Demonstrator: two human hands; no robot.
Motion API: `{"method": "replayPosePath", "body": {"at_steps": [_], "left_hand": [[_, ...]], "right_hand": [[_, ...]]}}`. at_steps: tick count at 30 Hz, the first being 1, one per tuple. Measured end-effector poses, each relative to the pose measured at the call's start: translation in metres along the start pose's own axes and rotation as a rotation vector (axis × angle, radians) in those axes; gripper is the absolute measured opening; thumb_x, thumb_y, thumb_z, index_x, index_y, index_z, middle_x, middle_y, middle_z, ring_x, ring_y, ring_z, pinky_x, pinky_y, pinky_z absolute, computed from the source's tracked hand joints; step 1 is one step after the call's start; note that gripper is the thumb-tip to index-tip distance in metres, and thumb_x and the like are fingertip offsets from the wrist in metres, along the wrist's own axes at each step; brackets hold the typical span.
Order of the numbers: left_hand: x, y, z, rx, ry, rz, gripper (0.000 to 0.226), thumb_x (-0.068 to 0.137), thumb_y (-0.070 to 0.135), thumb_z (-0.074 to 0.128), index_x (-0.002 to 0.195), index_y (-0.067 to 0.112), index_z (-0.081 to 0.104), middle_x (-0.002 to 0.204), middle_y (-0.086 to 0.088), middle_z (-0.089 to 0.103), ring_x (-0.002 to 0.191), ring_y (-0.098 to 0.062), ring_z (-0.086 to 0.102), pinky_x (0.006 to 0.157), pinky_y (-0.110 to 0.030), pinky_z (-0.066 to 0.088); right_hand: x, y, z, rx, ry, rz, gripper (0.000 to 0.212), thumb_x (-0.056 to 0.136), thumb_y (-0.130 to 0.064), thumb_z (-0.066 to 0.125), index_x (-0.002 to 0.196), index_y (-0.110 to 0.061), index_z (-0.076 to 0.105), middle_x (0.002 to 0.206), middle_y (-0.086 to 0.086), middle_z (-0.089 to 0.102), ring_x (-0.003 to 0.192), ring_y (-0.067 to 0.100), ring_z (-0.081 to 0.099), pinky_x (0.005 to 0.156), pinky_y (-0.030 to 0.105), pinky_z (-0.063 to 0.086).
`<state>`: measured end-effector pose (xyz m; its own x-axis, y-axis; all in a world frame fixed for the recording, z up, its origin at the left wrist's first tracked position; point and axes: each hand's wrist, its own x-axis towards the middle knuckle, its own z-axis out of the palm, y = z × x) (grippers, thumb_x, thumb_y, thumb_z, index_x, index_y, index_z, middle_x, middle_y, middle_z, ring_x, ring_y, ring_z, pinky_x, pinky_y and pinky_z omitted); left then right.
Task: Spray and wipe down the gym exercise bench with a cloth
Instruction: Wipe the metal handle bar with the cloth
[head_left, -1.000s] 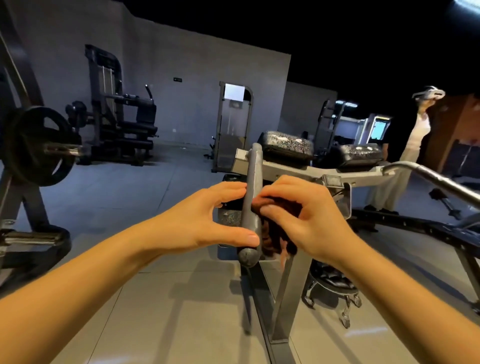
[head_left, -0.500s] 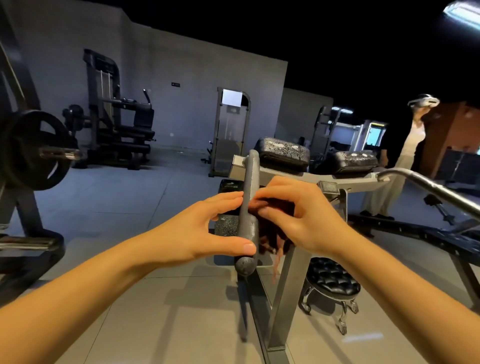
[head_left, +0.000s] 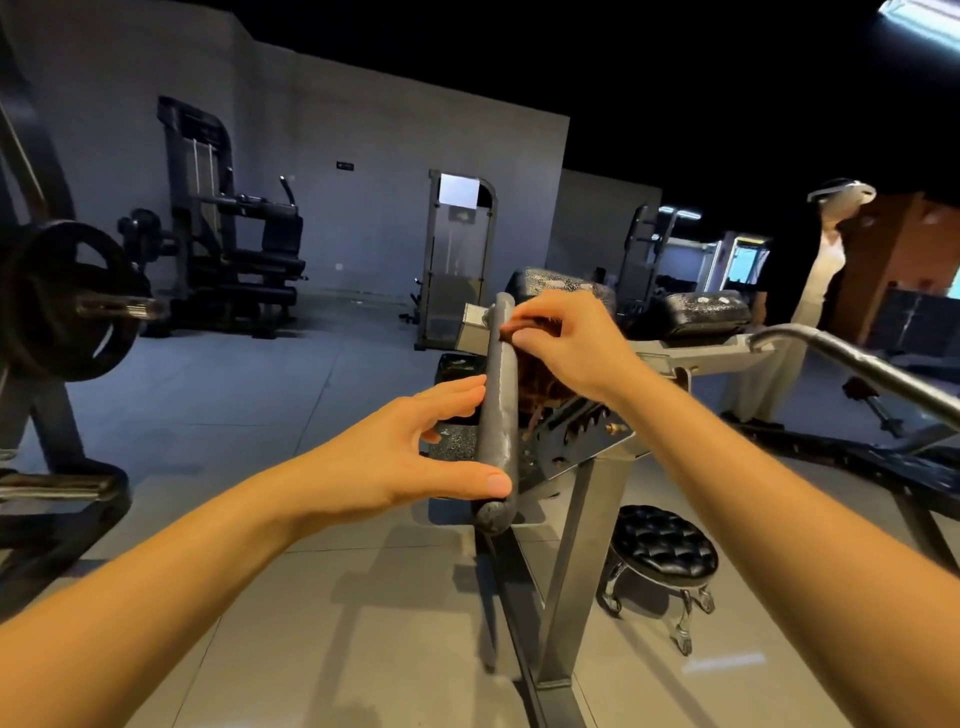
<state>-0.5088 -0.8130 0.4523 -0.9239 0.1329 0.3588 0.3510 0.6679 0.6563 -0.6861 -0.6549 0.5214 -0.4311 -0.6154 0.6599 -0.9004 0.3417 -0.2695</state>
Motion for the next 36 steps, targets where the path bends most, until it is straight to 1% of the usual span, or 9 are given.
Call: {"method": "replayPosePath", "body": {"at_steps": [5, 7, 11, 14, 18, 22, 26, 30, 36], "left_hand": [[-0.002, 0.002, 0.001, -0.045, -0.033, 0.022, 0.075, 0.082, 0.051, 0.077, 0.146, 0.062, 0.039, 0.151, 0.042, 0.035, 0.133, 0.019, 0.036, 0.110, -0.025, 0.035], [-0.001, 0.002, 0.000, -0.032, -0.038, 0.016, 0.077, 0.081, 0.055, 0.077, 0.146, 0.061, 0.037, 0.151, 0.043, 0.034, 0.133, 0.019, 0.036, 0.109, -0.024, 0.035], [0.000, 0.001, -0.002, 0.015, -0.047, -0.008, 0.090, 0.075, 0.068, 0.074, 0.153, 0.054, 0.032, 0.157, 0.035, 0.032, 0.143, 0.009, 0.033, 0.122, -0.041, 0.030], [-0.001, 0.004, -0.003, 0.024, -0.049, 0.023, 0.085, 0.078, 0.064, 0.073, 0.152, 0.056, 0.032, 0.156, 0.037, 0.032, 0.142, 0.010, 0.033, 0.119, -0.035, 0.032], [0.000, 0.001, -0.002, 0.041, -0.055, 0.020, 0.088, 0.078, 0.064, 0.071, 0.154, 0.052, 0.031, 0.158, 0.035, 0.030, 0.143, 0.006, 0.035, 0.117, -0.035, 0.034], [-0.001, 0.001, 0.000, 0.051, -0.051, 0.027, 0.081, 0.081, 0.058, 0.073, 0.152, 0.055, 0.033, 0.155, 0.037, 0.035, 0.141, 0.009, 0.036, 0.113, -0.029, 0.036], [-0.001, 0.002, -0.003, 0.073, -0.044, -0.043, 0.094, 0.074, 0.068, 0.071, 0.156, 0.051, 0.028, 0.157, 0.034, 0.034, 0.141, 0.008, 0.036, 0.118, -0.032, 0.035], [-0.001, 0.008, -0.003, 0.063, -0.081, -0.010, 0.084, 0.084, 0.052, 0.073, 0.156, 0.048, 0.030, 0.157, 0.035, 0.032, 0.143, 0.007, 0.035, 0.115, -0.033, 0.034], [-0.002, 0.010, -0.004, 0.071, -0.074, -0.052, 0.087, 0.078, 0.060, 0.069, 0.154, 0.052, 0.028, 0.153, 0.038, 0.036, 0.140, 0.011, 0.035, 0.110, -0.025, 0.035]], "right_hand": [[-0.098, -0.046, -0.025, 0.170, -0.154, -0.183, 0.017, 0.094, -0.009, 0.070, 0.107, -0.017, 0.079, 0.099, -0.008, 0.068, 0.097, 0.012, 0.066, 0.086, 0.022, 0.052], [-0.090, -0.038, -0.019, 0.137, -0.088, -0.174, 0.016, 0.094, -0.011, 0.071, 0.108, -0.017, 0.078, 0.099, -0.008, 0.069, 0.097, 0.011, 0.066, 0.087, 0.025, 0.053], [-0.044, -0.014, 0.006, 0.077, 0.142, -0.013, 0.015, 0.095, -0.015, 0.070, 0.107, -0.017, 0.078, 0.100, -0.003, 0.071, 0.096, 0.011, 0.064, 0.092, 0.042, 0.053], [-0.072, -0.031, 0.014, 0.160, 0.208, -0.010, 0.014, 0.093, -0.009, 0.070, 0.103, -0.014, 0.079, 0.095, -0.002, 0.070, 0.092, 0.011, 0.065, 0.087, 0.036, 0.053], [-0.139, -0.060, 0.000, 0.225, 0.126, -0.169, 0.015, 0.093, -0.005, 0.070, 0.104, -0.010, 0.078, 0.096, 0.000, 0.068, 0.094, 0.015, 0.065, 0.084, 0.022, 0.050], [-0.109, -0.047, -0.002, 0.171, 0.092, -0.193, 0.013, 0.093, -0.011, 0.069, 0.103, -0.012, 0.078, 0.095, -0.002, 0.065, 0.091, 0.012, 0.063, 0.083, 0.029, 0.051], [-0.083, -0.042, -0.001, 0.117, 0.055, -0.126, 0.014, 0.096, -0.014, 0.068, 0.107, -0.016, 0.076, 0.097, -0.006, 0.062, 0.092, 0.010, 0.059, 0.084, 0.039, 0.052], [-0.128, -0.064, -0.010, 0.154, -0.045, -0.329, 0.013, 0.096, -0.017, 0.065, 0.102, -0.016, 0.077, 0.097, -0.008, 0.061, 0.092, 0.009, 0.059, 0.083, 0.024, 0.049], [-0.069, -0.022, 0.009, 0.129, 0.160, -0.108, 0.015, 0.095, -0.016, 0.070, 0.108, -0.015, 0.077, 0.099, -0.011, 0.061, 0.093, 0.008, 0.058, 0.091, 0.038, 0.051]]}}
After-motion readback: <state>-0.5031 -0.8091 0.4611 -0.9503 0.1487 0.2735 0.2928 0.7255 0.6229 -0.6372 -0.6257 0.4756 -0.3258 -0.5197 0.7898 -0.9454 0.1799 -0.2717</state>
